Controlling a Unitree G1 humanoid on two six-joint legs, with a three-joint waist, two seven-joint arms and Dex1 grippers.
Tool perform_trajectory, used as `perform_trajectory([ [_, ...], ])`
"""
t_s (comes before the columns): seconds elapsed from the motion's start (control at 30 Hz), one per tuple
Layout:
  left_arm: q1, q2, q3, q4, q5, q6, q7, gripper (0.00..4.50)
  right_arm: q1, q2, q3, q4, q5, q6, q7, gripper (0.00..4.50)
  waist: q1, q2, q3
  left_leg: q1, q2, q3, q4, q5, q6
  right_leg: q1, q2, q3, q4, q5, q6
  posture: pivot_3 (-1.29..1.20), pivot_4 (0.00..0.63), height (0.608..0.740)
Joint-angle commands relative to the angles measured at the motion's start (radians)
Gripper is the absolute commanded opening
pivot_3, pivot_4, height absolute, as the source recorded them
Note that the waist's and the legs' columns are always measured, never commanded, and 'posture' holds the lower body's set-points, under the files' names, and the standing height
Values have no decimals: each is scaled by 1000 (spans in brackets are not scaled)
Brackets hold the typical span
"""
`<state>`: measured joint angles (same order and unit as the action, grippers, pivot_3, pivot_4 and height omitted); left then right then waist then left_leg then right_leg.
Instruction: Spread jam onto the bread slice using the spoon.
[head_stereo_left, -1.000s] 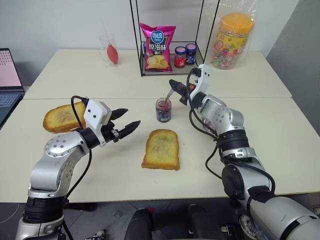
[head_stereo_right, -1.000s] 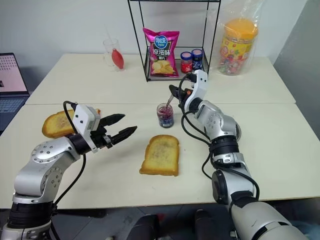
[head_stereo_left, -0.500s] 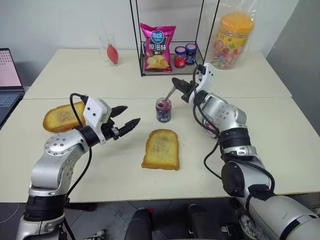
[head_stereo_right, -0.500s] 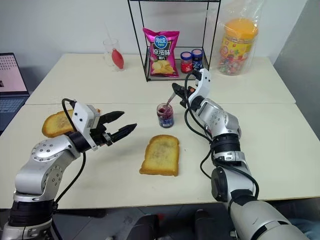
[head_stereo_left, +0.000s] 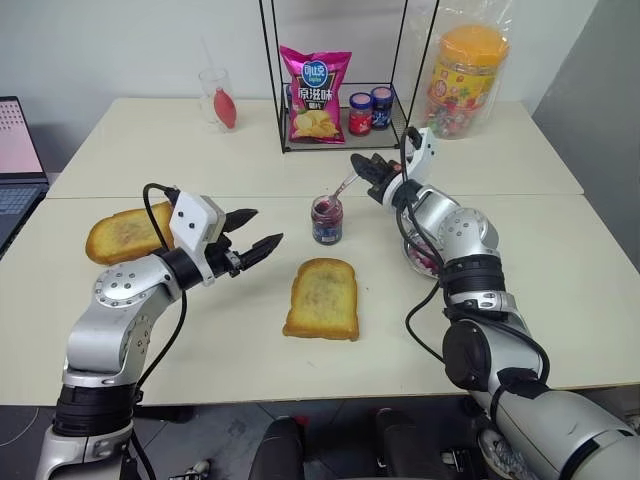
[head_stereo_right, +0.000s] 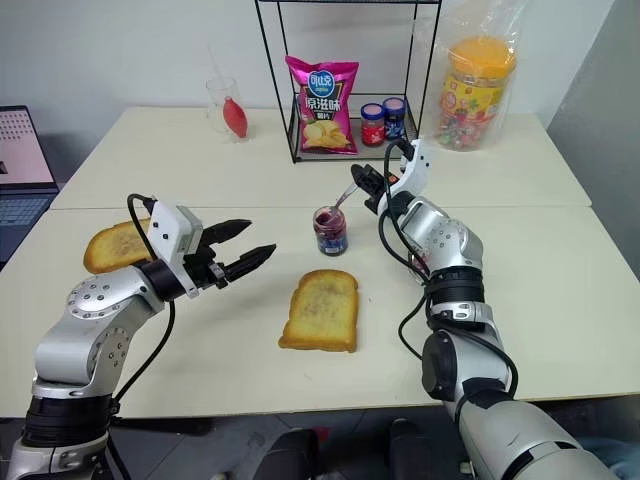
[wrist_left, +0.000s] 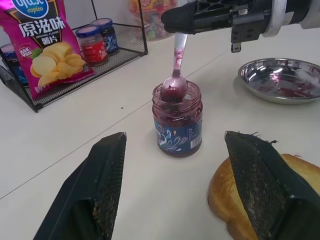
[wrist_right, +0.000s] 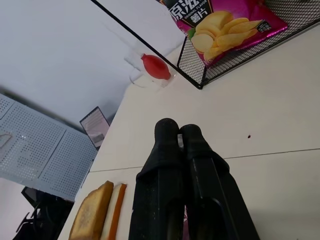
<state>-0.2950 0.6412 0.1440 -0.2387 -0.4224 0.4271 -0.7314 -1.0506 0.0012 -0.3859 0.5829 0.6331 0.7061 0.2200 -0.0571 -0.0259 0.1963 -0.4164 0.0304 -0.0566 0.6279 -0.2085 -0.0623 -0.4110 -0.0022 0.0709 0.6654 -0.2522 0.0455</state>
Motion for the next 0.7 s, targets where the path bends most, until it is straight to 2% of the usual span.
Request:
perform_trajectory([
  [0.03, -27, -3, 6, -8, 3, -27, -1, 3281, -41, -4, -23, -25, 39, 0, -11, 8, 0, 0, 0, 0, 0, 0, 0, 0, 0, 0, 0, 0, 0, 0, 0, 0, 150, 740],
  [0.7, -50, -3, 1, 10, 5, -39, -14, 3281, -36, -14, -88, -31, 125, 31, -85, 8, 0, 0, 0, 0, 0, 0, 0, 0, 0, 0, 0, 0, 0, 0, 0, 0, 150, 740],
])
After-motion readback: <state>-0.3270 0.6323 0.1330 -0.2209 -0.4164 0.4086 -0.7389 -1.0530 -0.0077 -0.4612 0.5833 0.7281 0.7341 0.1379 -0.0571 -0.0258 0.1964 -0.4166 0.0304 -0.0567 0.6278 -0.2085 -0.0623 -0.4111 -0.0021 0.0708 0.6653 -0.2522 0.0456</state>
